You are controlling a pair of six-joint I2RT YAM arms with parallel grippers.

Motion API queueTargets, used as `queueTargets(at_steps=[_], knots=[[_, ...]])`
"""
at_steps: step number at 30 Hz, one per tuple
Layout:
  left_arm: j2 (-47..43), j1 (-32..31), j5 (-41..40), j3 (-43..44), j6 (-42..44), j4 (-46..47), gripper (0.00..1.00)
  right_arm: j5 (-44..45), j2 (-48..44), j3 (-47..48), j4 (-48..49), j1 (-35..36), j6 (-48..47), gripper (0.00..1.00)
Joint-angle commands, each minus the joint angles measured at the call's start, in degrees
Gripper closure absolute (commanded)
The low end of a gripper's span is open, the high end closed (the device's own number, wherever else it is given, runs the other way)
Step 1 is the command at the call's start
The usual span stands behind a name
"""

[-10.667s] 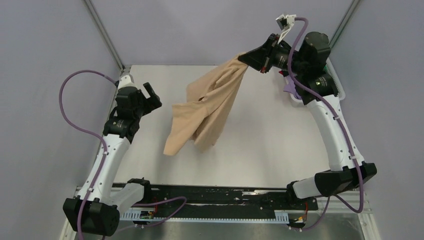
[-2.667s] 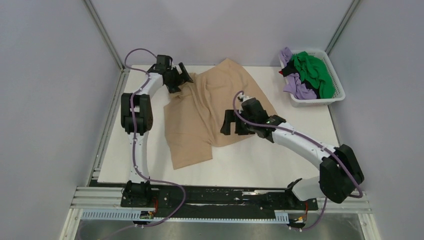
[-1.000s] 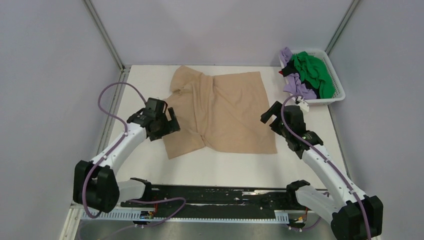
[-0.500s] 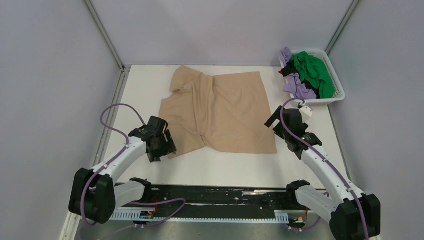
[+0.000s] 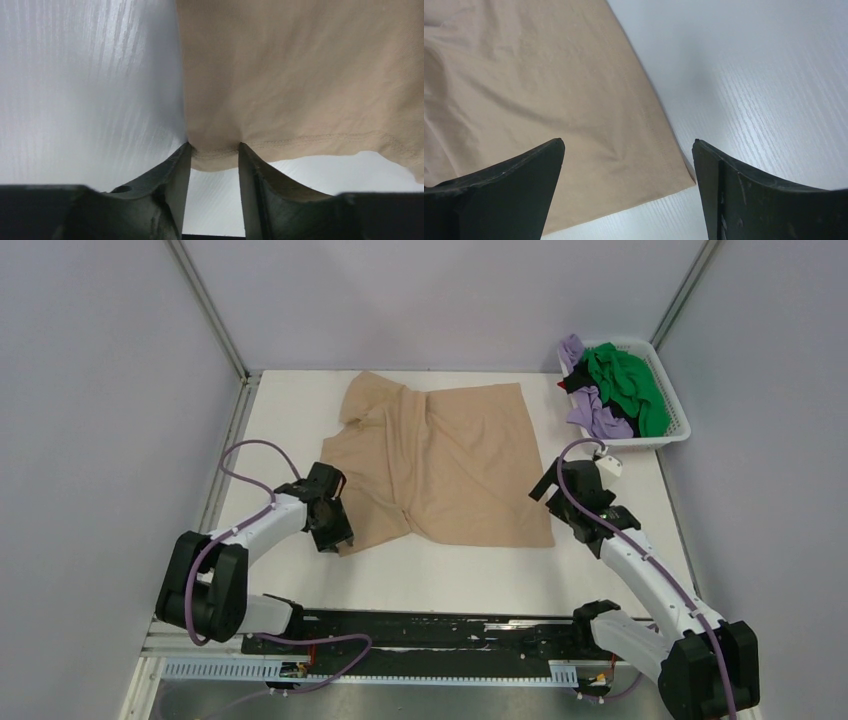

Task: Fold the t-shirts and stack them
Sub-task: Flatten out the tshirt

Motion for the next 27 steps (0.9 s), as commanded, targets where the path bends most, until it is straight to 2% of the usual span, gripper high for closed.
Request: queueTargets(at_steps=[1, 3, 10, 12, 14, 15, 17, 23, 27], knots=[[4.3, -0.4, 3.1, -0.7, 0.4, 6.5, 0.56, 1.6, -1.1, -0.5, 0.7, -0.4, -0.8, 0.0], [5.4, -1.2, 3.3, -0.4, 0.8, 6.5, 0.6, 2.1, -1.4, -0.6, 0.6, -0.6, -0.8, 0.0], [7.4, -4.7, -1.4, 2.1, 1.6, 1.5, 0.63, 2.5, -2.1, -0.7, -0.3, -1.2, -0.6, 0.0], [8.1, -5.8, -2.6, 3.0, 1.8, 0.5, 0.68, 2.4, -2.2, -0.7, -0.7, -1.4, -0.5, 0.0], [8.4, -6.1, -3.0, 3.5, 1.9, 0.0, 0.79, 2.0, -2.3, -0.7, -1.6, -1.4, -0.1, 0.0], [8.3, -6.1, -3.3, 3.9, 1.9, -0.2, 0.9, 1.7, -2.3, -0.6, -2.3, -1.5, 0.3, 0.0], [7.5, -6.1, -4.1, 4.3, 1.9, -1.1, 1.0, 0.7, -2.3, -0.3, -4.6, -1.7, 1.1, 0.0], [1.1, -6.1, -8.9, 4.7, 1.6, -5.9, 1.0, -3.2, -1.0, 0.4, -14.2, -2.8, 4.0, 0.0], [-3.7, -6.1, -10.4, 3.5, 1.6, -6.1, 1.0, -7.3, 2.3, -0.3, -14.4, -3.2, 4.7, 0.02]])
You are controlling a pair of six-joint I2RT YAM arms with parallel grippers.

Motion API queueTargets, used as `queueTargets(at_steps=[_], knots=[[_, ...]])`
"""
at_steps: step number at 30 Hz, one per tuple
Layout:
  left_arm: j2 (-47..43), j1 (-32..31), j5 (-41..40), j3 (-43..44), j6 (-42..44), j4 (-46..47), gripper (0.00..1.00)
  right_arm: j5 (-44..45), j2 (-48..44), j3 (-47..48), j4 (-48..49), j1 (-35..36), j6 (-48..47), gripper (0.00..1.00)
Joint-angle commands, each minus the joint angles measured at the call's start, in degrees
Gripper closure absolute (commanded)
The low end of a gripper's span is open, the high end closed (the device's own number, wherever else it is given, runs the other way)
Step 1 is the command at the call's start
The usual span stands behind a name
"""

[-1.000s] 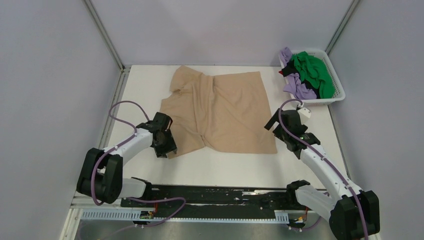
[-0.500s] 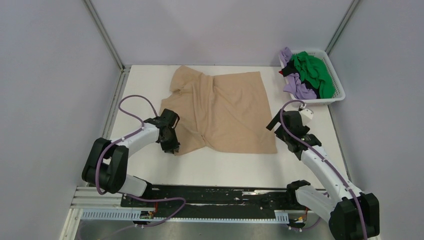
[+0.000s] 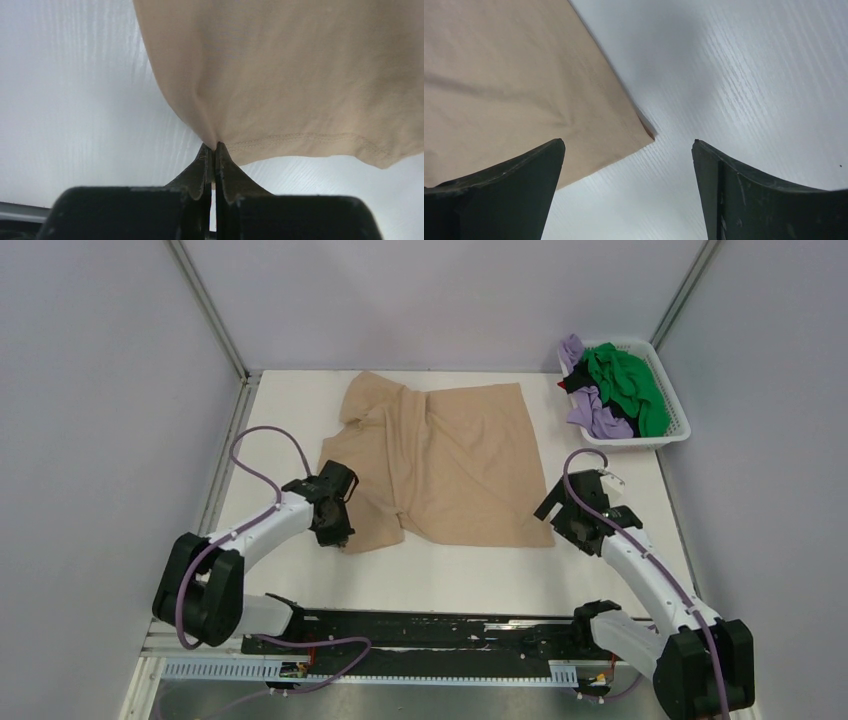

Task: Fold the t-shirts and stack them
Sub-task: Flatten out the tshirt

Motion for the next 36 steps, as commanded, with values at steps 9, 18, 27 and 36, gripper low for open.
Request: queueTargets(at_steps=[9, 18, 27, 36], knots=[[-10.7, -0.1, -4.7, -1.8, -0.2, -2.1, 1.0, -7.2, 13.0, 1.9, 1.7, -0.5, 0.2, 0.31], [-11.9, -0.1, -4.5, -3.0, -0.8, -1.6, 1.0, -7.1, 19.8, 2.2, 5.4, -0.5, -0.3, 0.47], [-13.7, -0.1, -4.5, -3.2, -1.5, -1.7, 1.0, -10.4, 21.2, 2.9, 6.7, -0.5, -0.4, 0.87], [-21.5, -0.1, -9.0, 7.5, 1.2, -4.8, 1.0, -9.6, 10.1, 9.3, 6.3, -0.5, -4.4, 1.0]])
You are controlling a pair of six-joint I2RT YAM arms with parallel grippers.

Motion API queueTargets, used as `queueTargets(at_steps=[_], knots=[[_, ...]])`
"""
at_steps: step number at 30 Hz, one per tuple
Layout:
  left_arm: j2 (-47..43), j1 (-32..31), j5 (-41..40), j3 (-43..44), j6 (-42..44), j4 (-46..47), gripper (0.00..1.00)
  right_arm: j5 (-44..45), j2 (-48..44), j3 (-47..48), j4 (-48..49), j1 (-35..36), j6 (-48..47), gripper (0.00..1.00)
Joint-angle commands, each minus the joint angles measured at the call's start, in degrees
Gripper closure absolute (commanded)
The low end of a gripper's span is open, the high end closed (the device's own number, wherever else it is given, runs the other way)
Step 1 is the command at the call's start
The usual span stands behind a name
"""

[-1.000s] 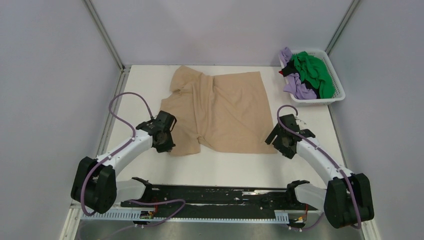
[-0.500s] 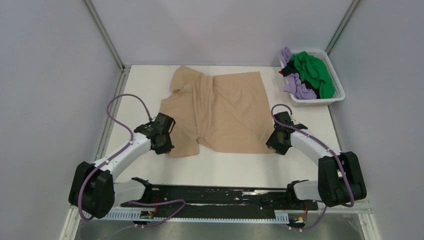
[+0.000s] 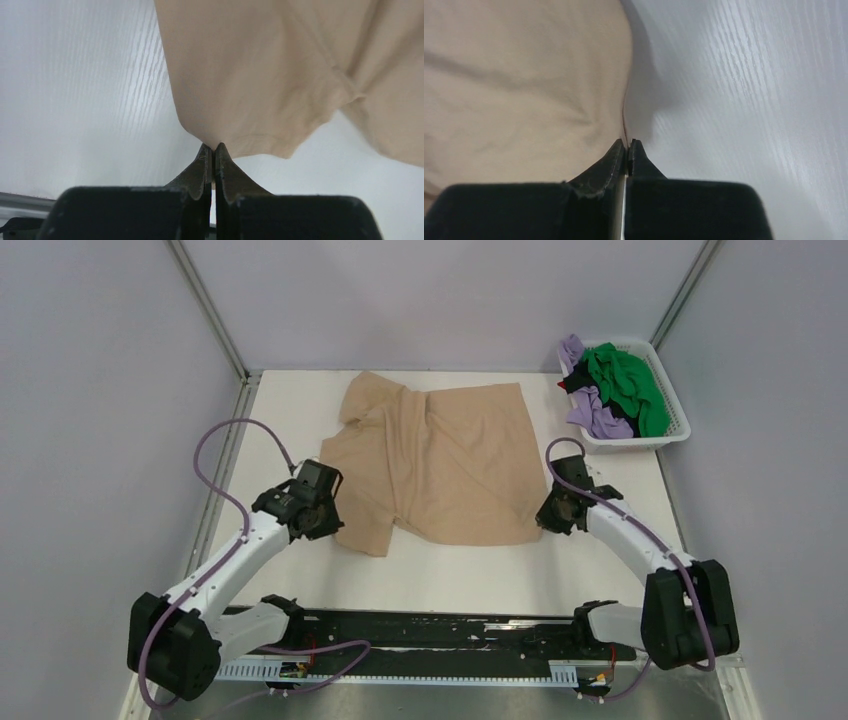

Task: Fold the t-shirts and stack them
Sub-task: Flatten out the tshirt

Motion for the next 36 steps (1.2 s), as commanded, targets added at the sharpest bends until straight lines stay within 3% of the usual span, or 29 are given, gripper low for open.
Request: queueTargets(at_steps=[1, 9, 18, 21, 26, 32, 36], knots=[[-6.3, -0.1, -5.6, 9.7, 2.1, -0.6, 1.0, 0.3, -9.8, 7.4, 1.8, 0.0, -3.1, 1.0], [-13.8, -0.1, -8.1, 27.2, 7.4, 4.8, 1.0, 3.5, -21.5, 22.0, 1.5, 0.0, -6.2, 1.0], [-12.3, -0.1, -9.0, 56.3, 20.0, 6.0, 1.0, 3.6, -28.9, 40.8, 0.1, 0.0, -11.8, 1.0], [-11.7, -0.1, -4.6, 65.3, 23.8, 8.4, 1.0, 3.1, -30.4, 47.1, -2.2, -0.1, -13.2, 1.0], [-7.1, -0.1, 5.9, 83.6, 28.1, 3.7, 1.0, -5.1, -33.3, 54.8, -3.8, 0.0, -14.4, 1.0], [-4.6, -0.1, 12.2, 93.4, 29.6, 3.6, 1.0, -11.5, -34.5, 61.7, -5.5, -0.1, -14.9, 1.0], [-3.5, -0.1, 10.6, 93.7, 30.6, 5.1, 1.0, -10.0, -34.4, 62.3, -5.5, -0.1, -15.0, 1.0]])
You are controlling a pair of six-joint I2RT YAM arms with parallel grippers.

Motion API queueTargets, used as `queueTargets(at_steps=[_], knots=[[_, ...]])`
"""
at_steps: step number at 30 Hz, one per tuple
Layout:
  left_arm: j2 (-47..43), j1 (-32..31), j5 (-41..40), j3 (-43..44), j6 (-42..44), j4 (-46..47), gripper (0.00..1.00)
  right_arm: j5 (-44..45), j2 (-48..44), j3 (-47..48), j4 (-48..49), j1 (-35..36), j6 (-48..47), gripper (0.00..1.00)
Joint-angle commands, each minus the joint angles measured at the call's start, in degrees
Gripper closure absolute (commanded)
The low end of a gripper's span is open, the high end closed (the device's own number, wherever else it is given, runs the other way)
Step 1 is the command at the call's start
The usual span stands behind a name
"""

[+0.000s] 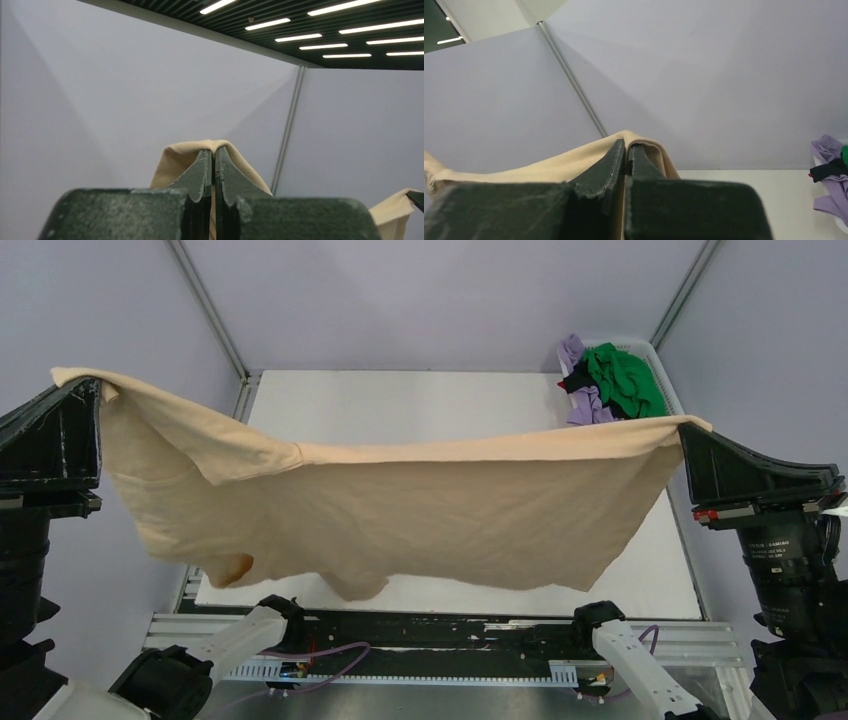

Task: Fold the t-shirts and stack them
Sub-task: Flatten out the tshirt

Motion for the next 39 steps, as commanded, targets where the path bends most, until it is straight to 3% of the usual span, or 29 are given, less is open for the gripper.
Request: queueTargets(at_steps=[1, 6, 12, 15, 18, 21, 24, 26, 28, 29, 30, 31, 32, 35, 39], knots=[[4.1, -0.1, 0.4, 0.1, 3.3, 1.9, 1.0, 0.2, 0.9, 0.3, -1.1, -0.1, -1.5, 1.0], [5.9, -0.1, -5.0, -7.1, 4.5, 4.0, 1.0, 8.3, 3.3, -4.1, -1.2, 0.0, -1.5, 1.0], [9.3, -0.1, -22.2, -25.1, 6.7, 10.6, 1.0, 26.9, 8.6, -14.3, -0.6, -0.1, 0.5, 1.0], [16.0, 0.4, -29.7, -32.3, 6.8, 12.3, 1.0, 35.3, 14.4, -20.3, 0.7, -0.1, 1.8, 1.0], [26.3, 5.1, -28.1, -35.3, 2.9, 11.6, 1.0, 38.2, 22.3, -26.9, 2.8, -1.5, 3.6, 1.0], [35.9, 9.3, -21.7, -37.9, 0.4, 13.5, 1.0, 32.5, 32.5, -32.1, 8.4, -4.4, 4.0, 0.96], [50.8, 10.8, -18.8, -34.2, -0.4, 14.5, 0.9, 24.2, 45.4, -31.8, 14.5, -8.3, 3.8, 0.91], [60.6, 11.3, -18.6, -25.4, -1.5, 10.7, 0.82, 22.4, 53.5, -27.1, 15.8, -10.5, 4.1, 0.78], [69.3, 12.0, -15.4, -15.1, -2.7, 5.9, 0.62, 20.6, 59.3, -22.1, 15.8, -11.4, 2.8, 0.55], [71.5, 12.1, -14.4, -12.2, -3.0, 4.6, 0.3, 19.1, 60.2, -20.5, 15.8, -11.4, 1.9, 0.42], [74.6, 12.1, -12.2, -7.8, -3.0, 3.1, 0.15, 16.6, 60.4, -19.4, 15.8, -11.4, 1.1, 0.2], [75.5, 12.2, -11.3, -6.6, -3.1, 2.9, 0.04, 14.6, 60.0, -19.1, 16.0, -11.2, 0.7, 0.06], [76.0, 12.2, -9.6, -5.9, -3.3, 3.2, 0.02, 12.5, 59.2, -19.7, 16.4, -11.0, 0.2, 0.01], [73.7, 12.1, -6.4, -10.1, -5.8, 4.9, 0.0, 7.7, 55.5, -23.6, 18.2, -10.5, -0.1, 0.0], [64.8, 12.1, -1.0, -24.0, -10.8, 10.1, 0.0, 0.7, 49.6, -31.4, 22.0, -10.1, 1.4, 0.0]])
